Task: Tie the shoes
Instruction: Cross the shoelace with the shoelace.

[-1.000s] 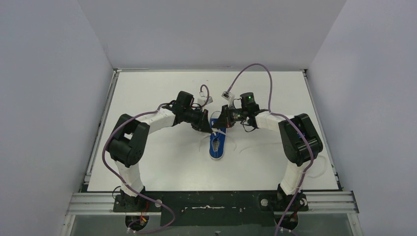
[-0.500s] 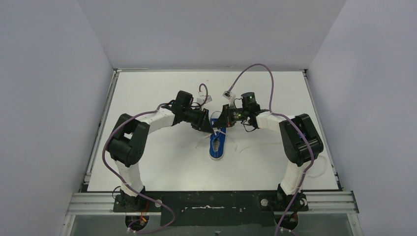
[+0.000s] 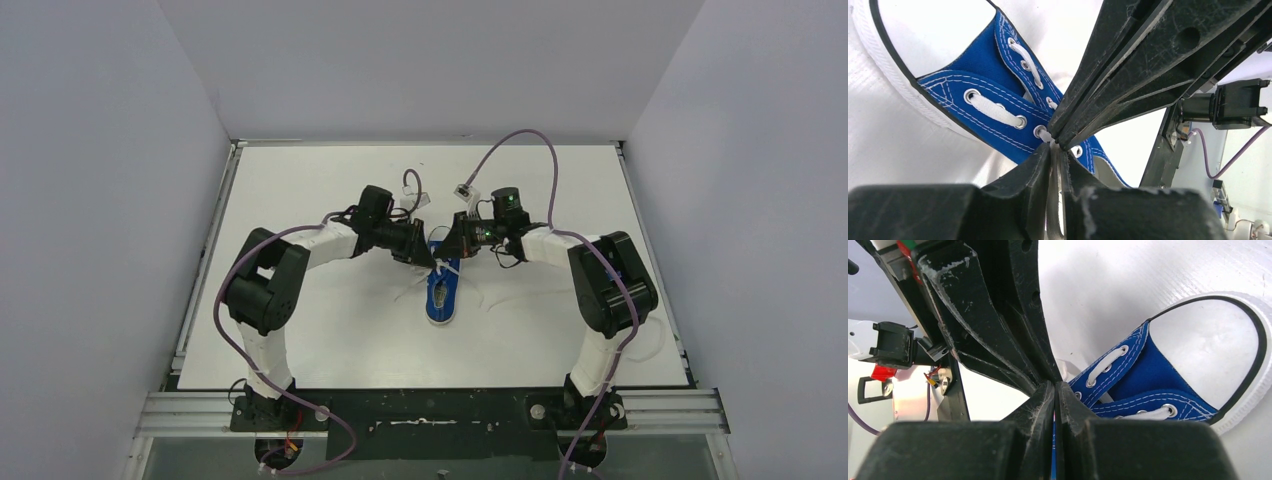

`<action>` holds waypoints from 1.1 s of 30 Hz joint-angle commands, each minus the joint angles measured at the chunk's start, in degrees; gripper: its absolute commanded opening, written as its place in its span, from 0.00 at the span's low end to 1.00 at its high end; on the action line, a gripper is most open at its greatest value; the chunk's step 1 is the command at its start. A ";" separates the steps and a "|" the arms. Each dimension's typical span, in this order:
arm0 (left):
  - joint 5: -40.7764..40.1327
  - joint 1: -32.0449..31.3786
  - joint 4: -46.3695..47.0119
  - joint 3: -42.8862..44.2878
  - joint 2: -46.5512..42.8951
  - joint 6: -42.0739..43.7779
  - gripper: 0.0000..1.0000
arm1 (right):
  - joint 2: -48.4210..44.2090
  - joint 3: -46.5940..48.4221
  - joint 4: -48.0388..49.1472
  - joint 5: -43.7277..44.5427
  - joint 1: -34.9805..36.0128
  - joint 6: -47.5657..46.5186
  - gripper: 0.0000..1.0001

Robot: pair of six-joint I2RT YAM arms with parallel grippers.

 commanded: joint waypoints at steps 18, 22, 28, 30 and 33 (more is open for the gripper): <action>-5.75 1.51 22.54 -6.83 -2.94 -11.43 0.00 | -8.89 -9.91 9.94 4.95 5.60 16.38 0.00; -7.50 1.42 26.71 -9.22 -4.24 -10.66 0.00 | -11.76 -7.93 -4.02 6.35 5.50 11.60 0.00; -8.83 0.29 28.06 -11.88 -7.10 -4.35 0.00 | -15.99 -1.36 -23.96 11.63 4.04 3.06 0.25; -9.10 -0.21 26.90 -11.77 -7.36 -2.61 0.00 | -17.70 0.69 -25.38 14.41 2.47 2.09 0.33; -10.72 -1.03 27.14 -12.30 -7.69 -1.15 0.00 | -15.83 4.78 -27.65 19.65 0.77 0.15 0.37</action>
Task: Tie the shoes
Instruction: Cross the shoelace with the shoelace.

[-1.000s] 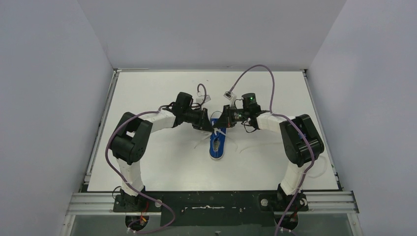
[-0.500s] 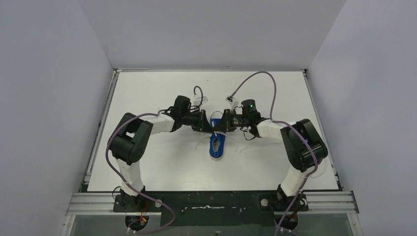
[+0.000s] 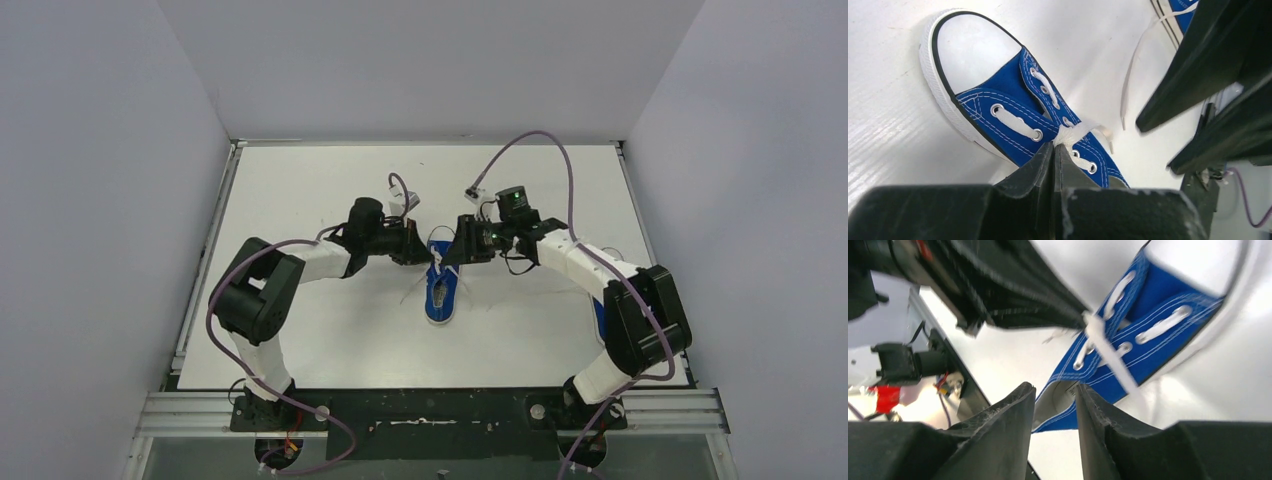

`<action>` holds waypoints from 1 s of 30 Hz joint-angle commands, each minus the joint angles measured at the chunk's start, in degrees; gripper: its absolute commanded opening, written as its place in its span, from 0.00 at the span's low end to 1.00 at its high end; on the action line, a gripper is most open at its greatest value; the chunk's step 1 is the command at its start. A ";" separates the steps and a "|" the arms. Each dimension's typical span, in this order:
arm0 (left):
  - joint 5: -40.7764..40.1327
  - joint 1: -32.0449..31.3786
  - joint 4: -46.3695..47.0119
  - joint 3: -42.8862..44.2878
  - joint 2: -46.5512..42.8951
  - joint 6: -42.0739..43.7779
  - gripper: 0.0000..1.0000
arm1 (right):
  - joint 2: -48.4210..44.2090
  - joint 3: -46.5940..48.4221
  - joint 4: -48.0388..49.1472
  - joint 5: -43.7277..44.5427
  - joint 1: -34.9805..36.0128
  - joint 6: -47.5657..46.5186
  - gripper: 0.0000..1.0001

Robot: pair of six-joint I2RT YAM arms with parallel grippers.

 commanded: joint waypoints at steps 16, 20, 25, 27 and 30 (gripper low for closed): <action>-8.72 -3.61 -4.88 1.02 -7.01 15.91 0.00 | 18.31 24.39 -11.98 4.06 -1.24 1.93 0.27; -7.61 -3.61 -7.88 2.24 -7.08 16.51 0.00 | 15.67 18.57 -4.92 0.70 -0.93 0.75 0.32; -4.39 -3.31 -13.05 5.46 -5.77 16.00 0.00 | 12.64 12.46 0.66 -2.52 -2.01 -8.56 0.29; -3.18 -3.10 -14.05 6.13 -5.60 15.21 0.00 | 11.61 11.27 -0.08 -2.40 -1.91 -12.86 0.27; -2.22 -2.94 -14.77 6.74 -5.33 14.31 0.00 | 8.67 8.06 0.97 -1.47 -1.49 -19.17 0.30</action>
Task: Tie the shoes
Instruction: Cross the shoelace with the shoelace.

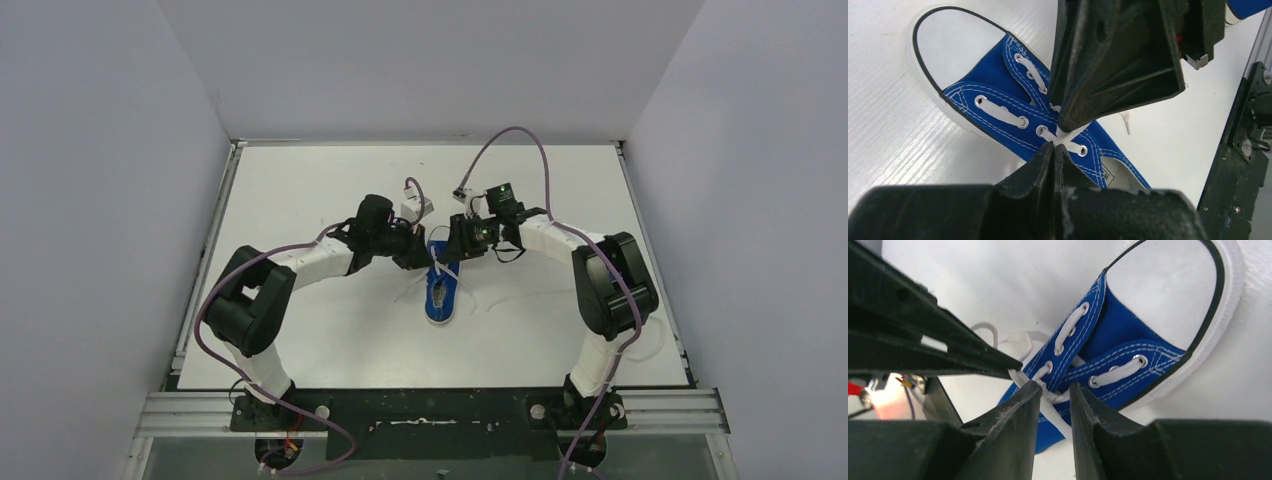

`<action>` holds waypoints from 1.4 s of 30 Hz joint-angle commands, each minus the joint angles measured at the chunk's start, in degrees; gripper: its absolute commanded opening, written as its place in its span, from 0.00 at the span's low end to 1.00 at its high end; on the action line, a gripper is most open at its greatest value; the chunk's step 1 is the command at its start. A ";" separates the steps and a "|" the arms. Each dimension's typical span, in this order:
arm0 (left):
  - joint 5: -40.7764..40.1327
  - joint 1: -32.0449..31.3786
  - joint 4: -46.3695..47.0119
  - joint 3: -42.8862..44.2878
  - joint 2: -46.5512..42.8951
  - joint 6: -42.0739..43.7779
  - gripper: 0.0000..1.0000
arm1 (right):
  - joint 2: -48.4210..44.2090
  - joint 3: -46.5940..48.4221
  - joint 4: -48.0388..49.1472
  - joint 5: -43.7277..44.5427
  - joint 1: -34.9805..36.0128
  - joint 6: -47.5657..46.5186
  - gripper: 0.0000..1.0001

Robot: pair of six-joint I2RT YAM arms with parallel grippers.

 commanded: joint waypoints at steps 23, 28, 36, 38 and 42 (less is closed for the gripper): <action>6.06 1.57 -5.99 6.11 0.93 3.20 0.00 | -5.74 -3.34 14.72 -5.13 -0.50 -25.05 0.16; 7.02 1.32 -2.99 3.94 -0.29 7.85 0.00 | -3.37 -1.09 12.10 -10.23 -1.10 -31.87 0.16; 6.43 1.14 -0.54 2.08 -0.76 14.97 0.00 | -0.68 0.91 8.91 -16.92 0.19 -33.00 0.19; 5.82 0.98 -0.71 2.19 -0.66 16.21 0.00 | -0.67 0.39 9.50 -17.37 0.34 -32.22 0.19; 4.22 0.96 0.20 2.10 -0.68 16.91 0.00 | -1.26 -1.15 10.45 -17.67 0.30 -31.66 0.16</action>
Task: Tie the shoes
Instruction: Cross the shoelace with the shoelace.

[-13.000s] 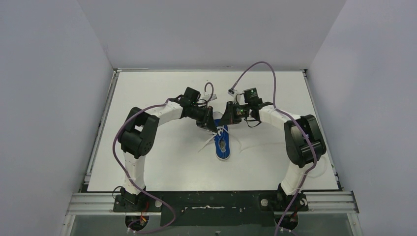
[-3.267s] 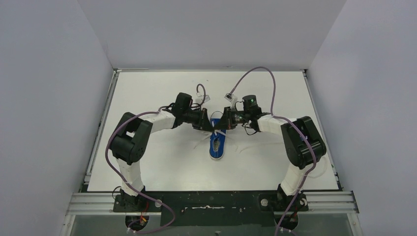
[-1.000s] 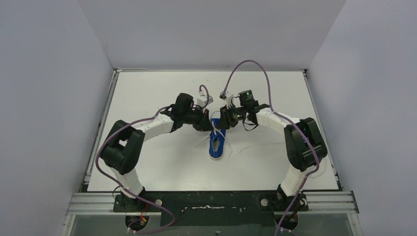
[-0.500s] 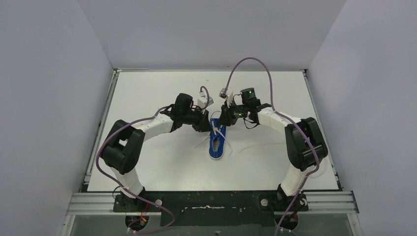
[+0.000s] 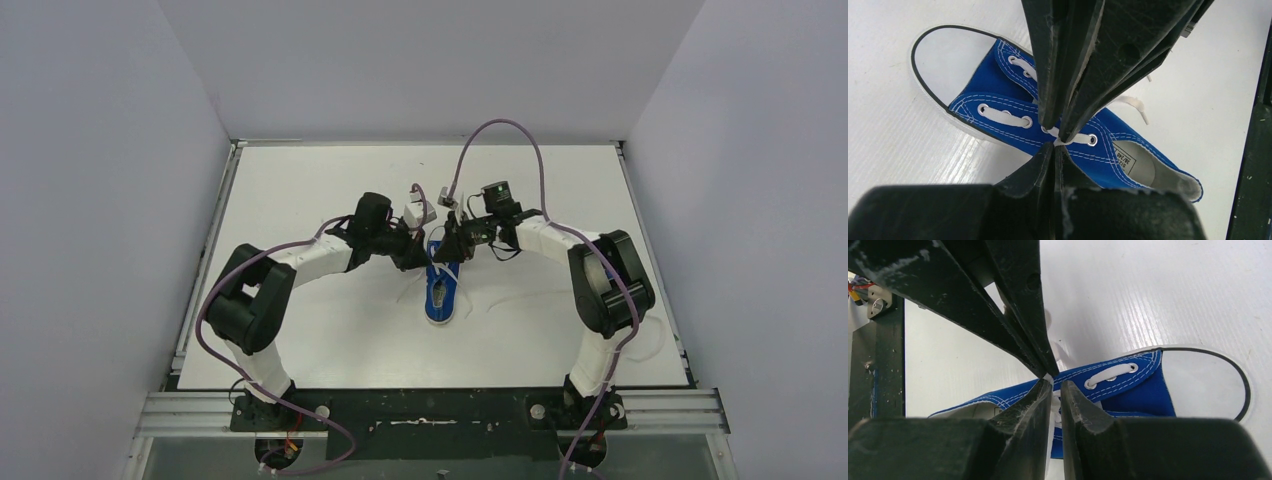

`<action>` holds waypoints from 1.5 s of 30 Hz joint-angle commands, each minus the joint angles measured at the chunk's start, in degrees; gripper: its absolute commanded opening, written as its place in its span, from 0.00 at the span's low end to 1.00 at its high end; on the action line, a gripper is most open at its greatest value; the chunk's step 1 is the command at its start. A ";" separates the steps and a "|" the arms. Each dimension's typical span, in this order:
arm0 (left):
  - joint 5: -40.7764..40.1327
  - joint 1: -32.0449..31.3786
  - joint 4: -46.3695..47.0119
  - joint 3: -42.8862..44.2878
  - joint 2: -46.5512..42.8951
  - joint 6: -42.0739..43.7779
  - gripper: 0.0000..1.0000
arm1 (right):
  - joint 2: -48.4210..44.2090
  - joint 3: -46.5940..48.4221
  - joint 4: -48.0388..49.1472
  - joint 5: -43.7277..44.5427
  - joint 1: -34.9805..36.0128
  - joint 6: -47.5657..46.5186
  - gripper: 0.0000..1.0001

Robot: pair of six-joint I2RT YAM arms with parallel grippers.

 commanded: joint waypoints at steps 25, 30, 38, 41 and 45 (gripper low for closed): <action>-1.51 -0.22 11.37 -1.76 -2.33 0.87 0.00 | -0.34 -2.45 7.77 -0.32 1.18 5.45 0.14; -1.73 -0.22 11.55 -1.26 -2.37 0.86 0.00 | -0.51 -3.44 9.37 -0.04 1.30 6.14 0.16; -0.04 -0.46 13.62 -1.58 -2.60 -0.90 0.00 | 1.58 -2.27 10.22 -1.21 2.22 6.99 0.15; 0.18 -0.48 14.43 -1.79 -2.70 -1.33 0.00 | 1.99 -2.15 10.49 -2.66 2.78 7.24 0.13; 0.39 -0.56 14.62 -1.25 -2.52 -1.61 0.00 | 1.57 -3.28 11.60 -4.44 3.68 7.86 0.12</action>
